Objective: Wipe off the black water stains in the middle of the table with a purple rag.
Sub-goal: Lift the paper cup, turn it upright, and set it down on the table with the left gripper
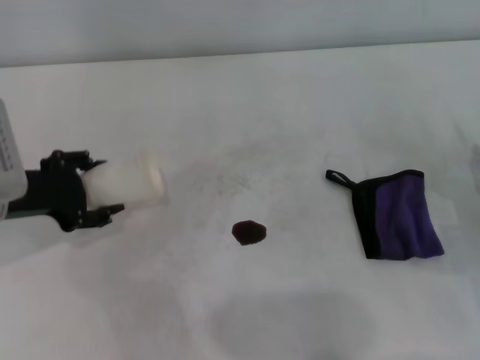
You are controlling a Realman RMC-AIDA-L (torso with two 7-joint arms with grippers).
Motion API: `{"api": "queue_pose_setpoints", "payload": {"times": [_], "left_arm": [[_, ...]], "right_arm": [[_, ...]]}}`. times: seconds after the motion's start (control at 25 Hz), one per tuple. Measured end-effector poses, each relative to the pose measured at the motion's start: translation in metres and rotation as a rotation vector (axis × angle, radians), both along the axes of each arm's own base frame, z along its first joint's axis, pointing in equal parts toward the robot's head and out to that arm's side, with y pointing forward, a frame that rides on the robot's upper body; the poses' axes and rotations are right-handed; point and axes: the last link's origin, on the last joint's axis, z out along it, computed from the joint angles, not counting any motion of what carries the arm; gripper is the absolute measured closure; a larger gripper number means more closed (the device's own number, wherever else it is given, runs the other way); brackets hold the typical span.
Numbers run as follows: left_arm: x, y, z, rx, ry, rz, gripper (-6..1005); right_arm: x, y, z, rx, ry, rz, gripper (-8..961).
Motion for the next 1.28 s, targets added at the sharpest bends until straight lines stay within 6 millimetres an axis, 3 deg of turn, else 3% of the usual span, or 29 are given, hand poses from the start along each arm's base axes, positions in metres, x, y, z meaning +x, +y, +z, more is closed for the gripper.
{"api": "queue_pose_setpoints", "payload": {"times": [0.28,0.76,1.0,1.28], "left_arm": [[0.021,0.001,0.009,0.059,-0.210,0.008,298],[0.030,0.009,0.014,0.109,-0.532,0.147,297],[0.017,0.007,0.002,0.102,-0.614,0.255,297],[-0.003,-0.007,-0.018,0.076,-0.578,0.270,298]], "right_arm": [[-0.001,0.008,0.007,0.010,-0.031,0.014,389],[-0.003,0.027,0.021,0.018,-0.087,0.038,389],[-0.006,0.031,0.027,0.033,-0.101,0.058,389],[-0.005,0.029,0.027,0.033,-0.103,0.057,389]]}}
